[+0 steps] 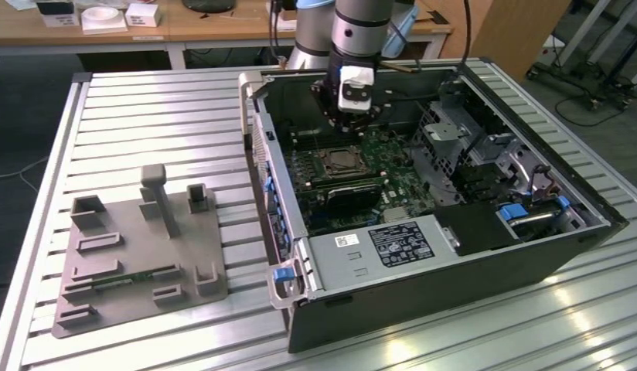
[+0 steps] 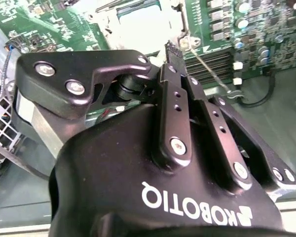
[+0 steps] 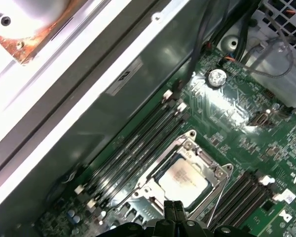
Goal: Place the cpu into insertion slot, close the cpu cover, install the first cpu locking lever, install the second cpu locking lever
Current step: 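Install the first cpu locking lever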
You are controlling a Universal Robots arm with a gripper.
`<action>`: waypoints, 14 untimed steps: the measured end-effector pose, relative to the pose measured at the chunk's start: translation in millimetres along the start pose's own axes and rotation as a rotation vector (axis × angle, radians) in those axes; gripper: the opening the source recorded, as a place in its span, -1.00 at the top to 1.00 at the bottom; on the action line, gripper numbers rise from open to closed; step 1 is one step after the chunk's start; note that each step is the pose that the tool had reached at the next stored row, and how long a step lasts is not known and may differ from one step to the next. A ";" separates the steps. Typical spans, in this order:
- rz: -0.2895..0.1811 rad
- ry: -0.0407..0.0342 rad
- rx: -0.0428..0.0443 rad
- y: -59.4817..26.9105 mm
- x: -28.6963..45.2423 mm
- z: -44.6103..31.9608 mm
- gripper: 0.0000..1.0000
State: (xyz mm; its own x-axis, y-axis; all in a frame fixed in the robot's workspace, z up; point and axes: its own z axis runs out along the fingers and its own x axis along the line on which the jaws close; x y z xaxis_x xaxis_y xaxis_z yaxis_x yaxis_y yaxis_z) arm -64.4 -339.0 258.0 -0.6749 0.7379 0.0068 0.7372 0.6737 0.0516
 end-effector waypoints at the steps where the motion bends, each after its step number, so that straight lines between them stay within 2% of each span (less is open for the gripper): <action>1: -0.001 0.0000 -0.0001 -1.5 1.4 -0.1 0.80; 10: -0.010 0.0001 -0.0005 -16.3 14.9 -0.9 0.80; 14: -0.049 0.0021 -0.0001 -17.5 16.1 -0.9 0.80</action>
State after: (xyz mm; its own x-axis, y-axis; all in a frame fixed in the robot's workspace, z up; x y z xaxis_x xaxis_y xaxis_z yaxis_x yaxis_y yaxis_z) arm -88.2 -338.9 258.1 -0.7101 0.7041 0.0064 0.7034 0.7089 0.0520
